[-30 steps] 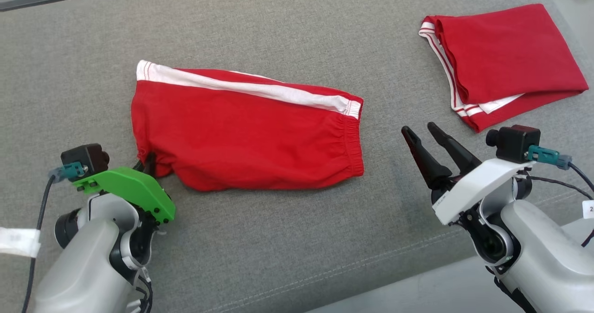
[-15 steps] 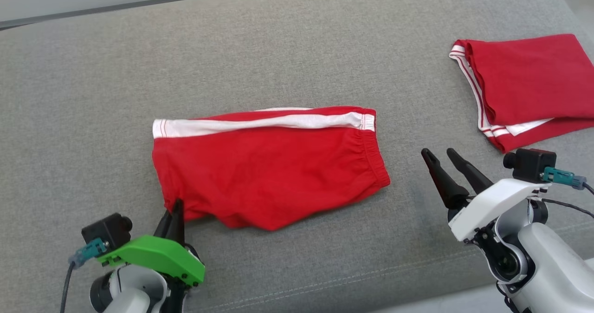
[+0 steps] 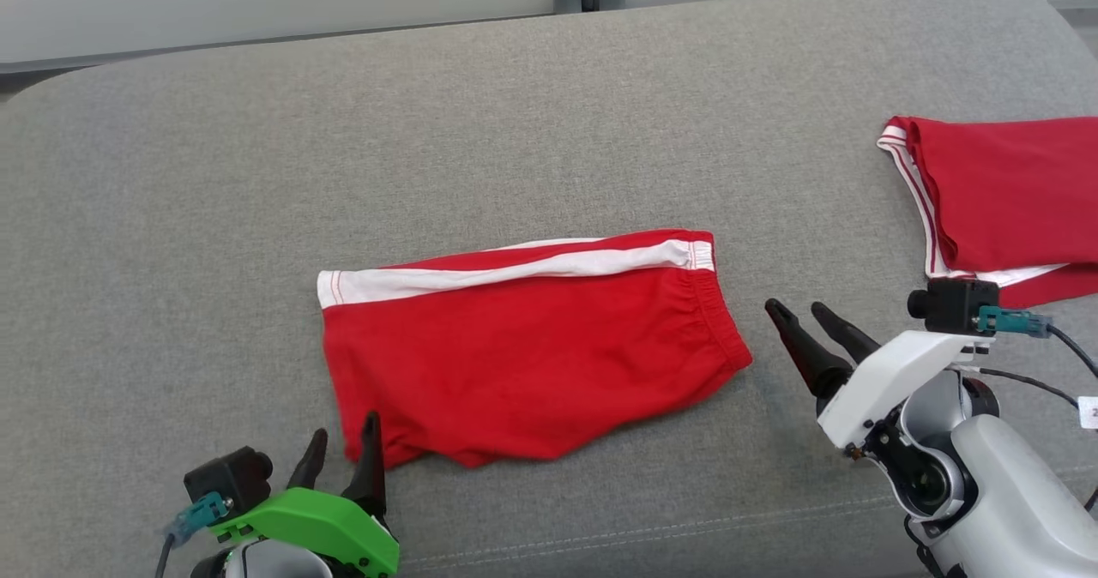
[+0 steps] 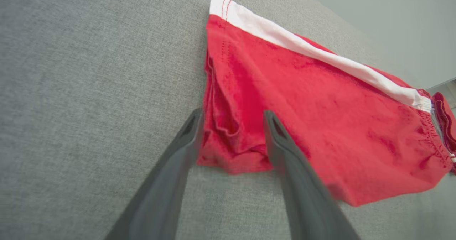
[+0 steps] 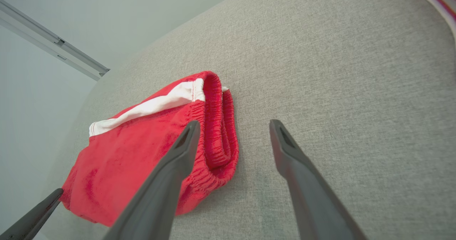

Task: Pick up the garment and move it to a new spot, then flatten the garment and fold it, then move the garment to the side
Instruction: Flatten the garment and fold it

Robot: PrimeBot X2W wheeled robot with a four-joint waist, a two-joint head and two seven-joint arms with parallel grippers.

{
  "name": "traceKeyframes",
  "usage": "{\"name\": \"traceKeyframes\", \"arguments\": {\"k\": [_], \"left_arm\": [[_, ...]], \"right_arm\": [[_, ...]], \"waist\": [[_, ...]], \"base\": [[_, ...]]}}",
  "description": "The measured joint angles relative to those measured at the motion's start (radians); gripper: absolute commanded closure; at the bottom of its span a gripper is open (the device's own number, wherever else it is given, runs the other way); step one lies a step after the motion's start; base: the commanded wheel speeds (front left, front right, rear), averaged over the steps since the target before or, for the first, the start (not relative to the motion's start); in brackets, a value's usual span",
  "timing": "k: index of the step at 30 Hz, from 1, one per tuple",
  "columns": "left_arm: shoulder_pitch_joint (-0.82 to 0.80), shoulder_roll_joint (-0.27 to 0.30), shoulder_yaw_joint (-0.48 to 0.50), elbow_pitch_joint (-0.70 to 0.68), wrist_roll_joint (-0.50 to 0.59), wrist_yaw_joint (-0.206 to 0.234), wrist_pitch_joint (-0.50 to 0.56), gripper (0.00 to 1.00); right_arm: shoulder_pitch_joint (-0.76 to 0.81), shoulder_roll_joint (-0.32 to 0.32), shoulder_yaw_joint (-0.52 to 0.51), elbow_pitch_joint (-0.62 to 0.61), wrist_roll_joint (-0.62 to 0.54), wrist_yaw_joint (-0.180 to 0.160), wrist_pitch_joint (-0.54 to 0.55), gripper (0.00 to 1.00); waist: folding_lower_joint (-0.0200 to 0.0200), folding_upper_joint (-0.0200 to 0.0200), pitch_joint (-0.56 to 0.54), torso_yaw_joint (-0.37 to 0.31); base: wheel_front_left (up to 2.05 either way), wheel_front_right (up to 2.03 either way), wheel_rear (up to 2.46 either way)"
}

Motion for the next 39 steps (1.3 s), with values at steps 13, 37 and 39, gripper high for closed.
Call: {"name": "traceKeyframes", "arguments": {"k": [13, 37, 39], "left_arm": [[-0.008, 0.051, -0.029, -0.097, 0.139, 0.072, -0.038, 0.0], [-0.007, 0.071, -0.033, -0.204, 0.166, 0.114, -0.03, 0.0], [-0.007, 0.074, -0.033, -0.207, 0.168, 0.117, -0.03, 0.0]], "right_arm": [[-0.098, 0.03, -0.049, 0.141, -0.088, 0.0, 0.192, 0.0], [-0.203, 0.02, -0.025, 0.368, -0.039, 0.0, 0.246, 1.0], [-0.206, 0.015, -0.006, 0.356, -0.016, 0.0, 0.244, 1.0]], "waist": [[0.0, 0.0, -0.029, 0.105], [0.0, 0.0, 0.014, 0.238], [0.0, 0.0, 0.013, 0.228]], "base": [[0.0, 0.0, 0.0], [0.0, 0.0, 0.0], [0.0, 0.0, 0.0]]}}
